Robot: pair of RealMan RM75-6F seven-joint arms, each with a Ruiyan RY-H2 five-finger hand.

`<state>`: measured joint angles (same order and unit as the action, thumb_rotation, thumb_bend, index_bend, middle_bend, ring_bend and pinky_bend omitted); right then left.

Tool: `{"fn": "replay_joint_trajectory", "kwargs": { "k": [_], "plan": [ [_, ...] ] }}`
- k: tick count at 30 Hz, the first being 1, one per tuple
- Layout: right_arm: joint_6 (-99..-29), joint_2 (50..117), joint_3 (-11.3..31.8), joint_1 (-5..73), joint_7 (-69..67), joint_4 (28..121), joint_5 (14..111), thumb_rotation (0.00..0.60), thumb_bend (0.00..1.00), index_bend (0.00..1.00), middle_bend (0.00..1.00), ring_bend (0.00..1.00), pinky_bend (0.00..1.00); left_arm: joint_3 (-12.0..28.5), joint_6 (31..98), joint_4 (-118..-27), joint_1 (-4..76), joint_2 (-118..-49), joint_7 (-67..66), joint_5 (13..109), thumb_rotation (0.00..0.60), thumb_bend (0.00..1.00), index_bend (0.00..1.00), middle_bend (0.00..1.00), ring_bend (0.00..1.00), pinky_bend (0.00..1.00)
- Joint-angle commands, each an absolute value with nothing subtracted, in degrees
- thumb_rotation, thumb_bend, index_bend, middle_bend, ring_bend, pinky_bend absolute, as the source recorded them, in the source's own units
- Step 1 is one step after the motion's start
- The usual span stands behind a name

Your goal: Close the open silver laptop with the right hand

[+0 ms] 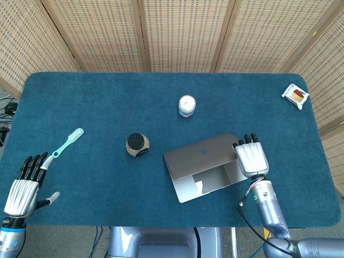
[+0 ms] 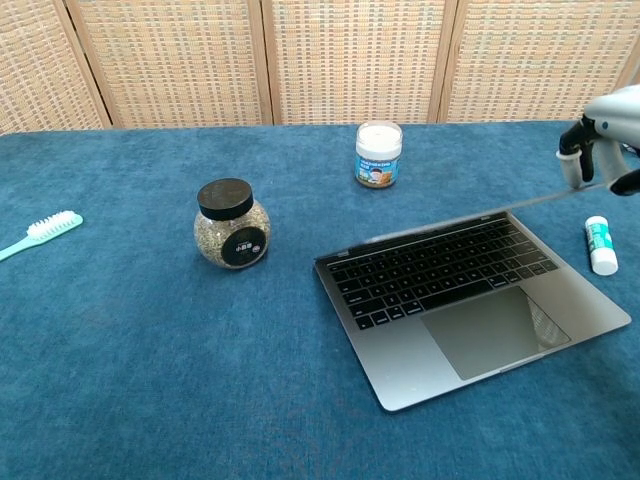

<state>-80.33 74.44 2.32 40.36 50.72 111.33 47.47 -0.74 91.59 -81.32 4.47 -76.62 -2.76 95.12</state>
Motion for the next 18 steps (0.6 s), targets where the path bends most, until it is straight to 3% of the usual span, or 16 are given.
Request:
{"fn": "replay_joint_trajectory", "kwargs": {
  "k": [1,18],
  "plan": [
    [-81.08,74.99,1.74,39.51,50.8,111.31,48.46,0.6,1.0,0.46,0.42,0.23,0.18,-0.86,91.6,-81.3,4.48,-76.63,-2.67,95.28,0.6,0.02,0.0,0.0,0.0,0.0],
    [-81.99,75.55,0.45,35.35,49.5,112.48,51.15,0.6,1.0,0.46,0.41,0.23,0.18,-1.52,91.33,-81.53,4.66,-76.68,-2.59,96.23,0.6,0.02,0.0,0.0,0.0,0.0]
  ]
}}
